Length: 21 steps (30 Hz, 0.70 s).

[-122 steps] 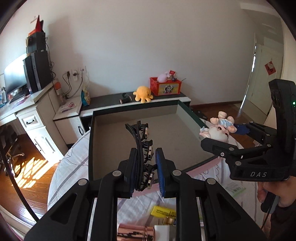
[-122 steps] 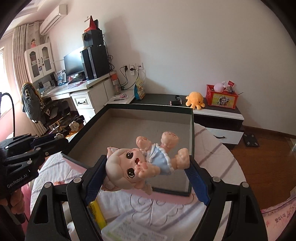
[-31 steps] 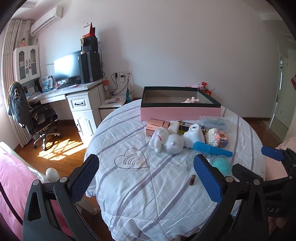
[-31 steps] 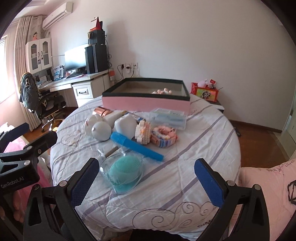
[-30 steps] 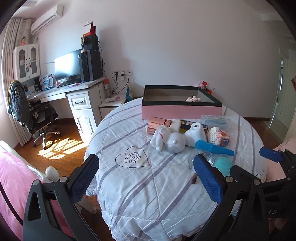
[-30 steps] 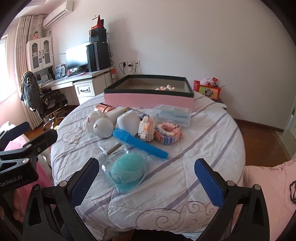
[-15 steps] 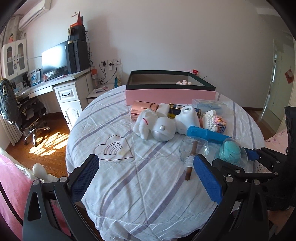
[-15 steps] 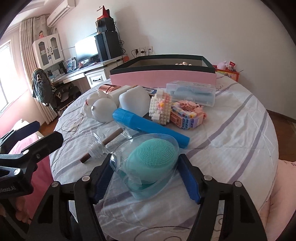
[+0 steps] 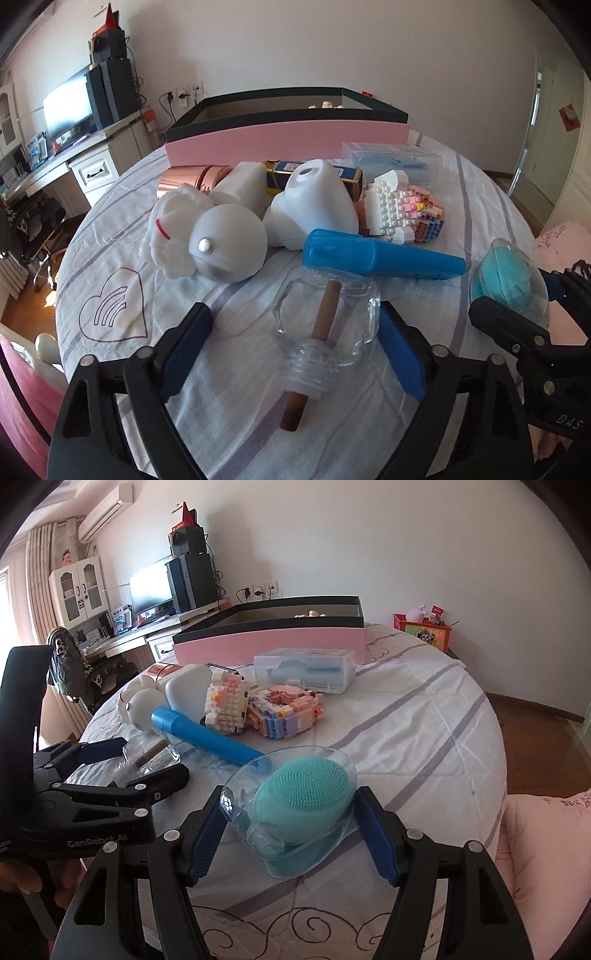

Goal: Organize rigid objects
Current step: 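Grasp the clear bottle with the left tool while the right tool grasps the teal brush case, then carry the bottle and brush case into the pink box and release both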

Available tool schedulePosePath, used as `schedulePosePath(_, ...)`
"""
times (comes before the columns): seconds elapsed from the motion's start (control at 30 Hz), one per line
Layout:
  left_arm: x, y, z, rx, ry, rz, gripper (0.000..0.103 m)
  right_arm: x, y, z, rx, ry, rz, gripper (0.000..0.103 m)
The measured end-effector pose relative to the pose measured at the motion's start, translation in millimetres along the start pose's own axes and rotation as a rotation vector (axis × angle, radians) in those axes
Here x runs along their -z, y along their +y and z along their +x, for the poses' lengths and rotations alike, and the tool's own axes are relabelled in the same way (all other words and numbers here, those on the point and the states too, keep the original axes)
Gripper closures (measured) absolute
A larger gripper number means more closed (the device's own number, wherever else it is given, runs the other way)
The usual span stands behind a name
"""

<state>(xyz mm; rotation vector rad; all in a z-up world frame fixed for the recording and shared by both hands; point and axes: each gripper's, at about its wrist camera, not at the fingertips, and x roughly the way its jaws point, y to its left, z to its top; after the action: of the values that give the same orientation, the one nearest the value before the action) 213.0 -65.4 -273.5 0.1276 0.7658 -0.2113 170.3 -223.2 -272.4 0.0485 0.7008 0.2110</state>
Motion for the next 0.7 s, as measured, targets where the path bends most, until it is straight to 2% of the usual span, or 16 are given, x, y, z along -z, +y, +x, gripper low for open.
schedulePosePath(0.03,-1,-1,-1,0.016,-0.005,0.009,0.051,0,1,0,-0.001,-0.001,0.001,0.033)
schedulePosePath(0.07,-2,-1,-3,0.032,-0.009,0.013,0.053,-1,1,0,-0.002,-0.001,-0.001,0.033)
schedulePosePath(0.47,-2,9,-49,0.049,-0.09,0.025,0.053,-17,19,-8,-0.028,-0.034,-0.032,0.033)
schedulePosePath(0.7,-26,19,-65,0.059,-0.138,0.028,0.053,-47,27,-15,-0.058,-0.073,-0.059,0.034)
